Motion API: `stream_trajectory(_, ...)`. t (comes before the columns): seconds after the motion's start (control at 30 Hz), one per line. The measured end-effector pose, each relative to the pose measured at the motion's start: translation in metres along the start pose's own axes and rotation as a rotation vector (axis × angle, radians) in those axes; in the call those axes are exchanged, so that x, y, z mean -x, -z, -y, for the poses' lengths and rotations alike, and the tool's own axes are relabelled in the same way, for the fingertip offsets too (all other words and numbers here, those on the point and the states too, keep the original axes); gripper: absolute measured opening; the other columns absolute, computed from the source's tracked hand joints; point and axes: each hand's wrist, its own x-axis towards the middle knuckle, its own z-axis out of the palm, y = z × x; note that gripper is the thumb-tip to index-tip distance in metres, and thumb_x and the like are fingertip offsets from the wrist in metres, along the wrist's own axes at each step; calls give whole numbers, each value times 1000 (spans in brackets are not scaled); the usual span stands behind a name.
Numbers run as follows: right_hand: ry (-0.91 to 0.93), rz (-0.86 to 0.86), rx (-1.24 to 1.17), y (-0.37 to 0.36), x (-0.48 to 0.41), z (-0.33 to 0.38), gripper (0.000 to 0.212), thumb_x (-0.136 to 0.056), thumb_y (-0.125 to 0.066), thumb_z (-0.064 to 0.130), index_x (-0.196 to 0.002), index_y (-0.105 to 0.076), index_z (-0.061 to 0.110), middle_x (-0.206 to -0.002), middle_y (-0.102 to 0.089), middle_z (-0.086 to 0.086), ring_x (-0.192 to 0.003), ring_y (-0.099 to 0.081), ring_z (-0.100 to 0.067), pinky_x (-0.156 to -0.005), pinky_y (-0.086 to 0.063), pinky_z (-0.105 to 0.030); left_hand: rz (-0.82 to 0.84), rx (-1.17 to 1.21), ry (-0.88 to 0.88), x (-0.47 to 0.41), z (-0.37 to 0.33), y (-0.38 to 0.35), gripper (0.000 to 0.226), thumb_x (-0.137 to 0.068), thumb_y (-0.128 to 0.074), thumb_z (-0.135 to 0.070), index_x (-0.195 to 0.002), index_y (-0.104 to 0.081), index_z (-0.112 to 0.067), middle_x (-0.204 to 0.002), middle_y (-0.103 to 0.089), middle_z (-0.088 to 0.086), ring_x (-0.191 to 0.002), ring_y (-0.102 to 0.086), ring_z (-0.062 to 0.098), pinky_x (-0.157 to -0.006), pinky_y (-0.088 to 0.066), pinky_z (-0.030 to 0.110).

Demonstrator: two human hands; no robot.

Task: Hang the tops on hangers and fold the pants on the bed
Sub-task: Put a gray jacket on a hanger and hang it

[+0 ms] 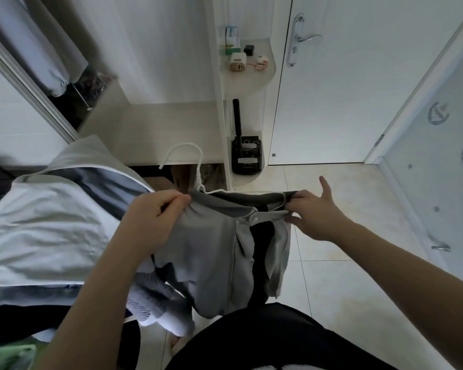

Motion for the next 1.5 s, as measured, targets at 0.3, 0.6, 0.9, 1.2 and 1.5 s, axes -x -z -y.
stream_trajectory(0.3, 296, -318, -513, 81, 2, 41, 16, -91, -59, -2, -100, -71, 5, -106, -68, -4, -104, -58, -24, -98, -41, -32, 204, -85, -40, -3, -10, -22, 34, -101, -57, -29, -71, -65, -14, -62, -61, -2, -67, -57, 12, -63, -41, 28)
stream_trajectory(0.6, 236, -355, -997, 110, 12, 96, 17, -75, -62, 23, -86, -64, 11, -96, -59, -3, -88, -58, -19, -74, -46, -26, 110, 137, -135, -9, -28, -32, 15, -96, -67, -24, -83, -71, -29, -69, -65, -11, -63, -57, 9, -58, -40, 14)
stream_trajectory(0.9, 129, 51, -1215, 110, 16, 85, 38, -77, -66, 39, -97, -54, 10, -91, -56, -22, -75, -49, -18, -68, -41, -31, -20, 84, -318, -12, -30, -48, 19, -91, -64, -25, -100, -79, -17, -83, -58, -36, -81, -57, -5, -78, -41, 7)
stream_trajectory(1.2, -58, -139, -944, 109, 1, 88, 26, -101, -55, 32, -79, -59, 19, -45, -48, 11, -41, -41, -3, -46, -29, -14, -409, 126, -135, -25, -13, -37, 20, -96, -55, -20, -91, -73, -28, -78, -60, -25, -90, -58, -3, -85, -42, 16)
stream_trajectory(1.5, 74, 111, -706, 122, 1, 83, 43, -103, -48, 38, -65, -61, 23, -55, -63, 0, -54, -60, -13, -60, -49, -27, -207, 230, -144, -41, -26, -30, 20, -99, -51, -8, -92, -67, -19, -88, -68, -13, -89, -60, -7, -83, -43, 11)
